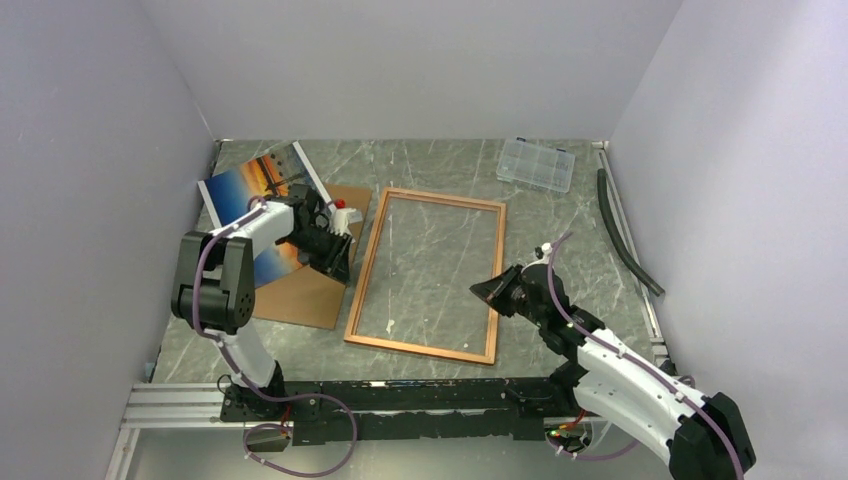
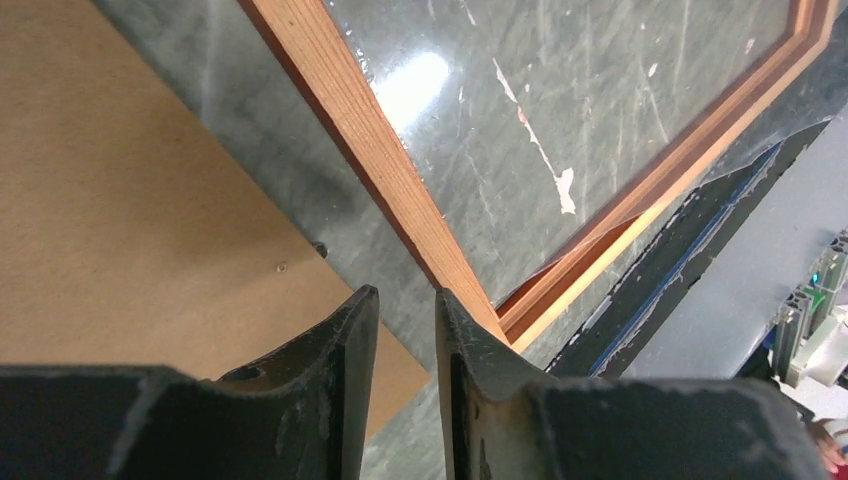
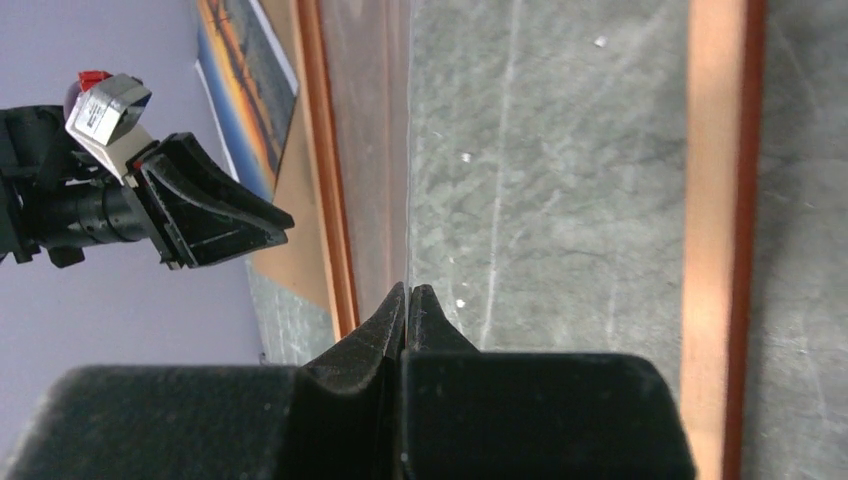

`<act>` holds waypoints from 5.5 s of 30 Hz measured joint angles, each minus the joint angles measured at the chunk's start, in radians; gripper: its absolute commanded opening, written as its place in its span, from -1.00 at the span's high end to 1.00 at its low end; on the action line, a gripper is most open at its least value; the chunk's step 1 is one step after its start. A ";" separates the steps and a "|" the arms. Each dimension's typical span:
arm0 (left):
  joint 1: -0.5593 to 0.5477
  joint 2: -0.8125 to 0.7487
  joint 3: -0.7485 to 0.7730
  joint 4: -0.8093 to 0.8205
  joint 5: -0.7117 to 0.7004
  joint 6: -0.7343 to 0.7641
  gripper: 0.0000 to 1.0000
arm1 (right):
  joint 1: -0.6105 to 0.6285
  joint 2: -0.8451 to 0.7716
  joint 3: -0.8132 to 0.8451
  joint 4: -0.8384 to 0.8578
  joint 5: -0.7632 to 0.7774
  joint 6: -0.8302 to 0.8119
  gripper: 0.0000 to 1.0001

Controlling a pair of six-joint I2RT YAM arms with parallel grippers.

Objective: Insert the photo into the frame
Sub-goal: Place the photo frame item in the photo frame.

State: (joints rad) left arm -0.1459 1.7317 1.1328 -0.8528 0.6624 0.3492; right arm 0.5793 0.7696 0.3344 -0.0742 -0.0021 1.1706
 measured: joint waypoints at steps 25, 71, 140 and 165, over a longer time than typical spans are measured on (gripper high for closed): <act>-0.043 0.098 -0.057 0.095 -0.002 -0.026 0.81 | -0.127 0.080 -0.125 0.217 -0.202 0.114 1.00; -0.083 0.099 -0.067 0.104 -0.030 -0.032 0.85 | -0.140 0.000 -0.122 0.395 -0.341 0.360 1.00; -0.048 0.011 -0.040 0.048 -0.019 -0.029 0.60 | -0.323 0.433 0.041 0.126 -0.406 -0.288 0.21; -0.039 0.067 -0.038 0.052 -0.023 -0.040 0.78 | -0.314 0.542 0.132 0.237 -0.483 -0.335 0.26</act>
State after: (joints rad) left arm -0.1844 1.7985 1.0950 -0.8005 0.6392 0.3092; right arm 0.2653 1.3113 0.4667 0.1623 -0.4850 0.8352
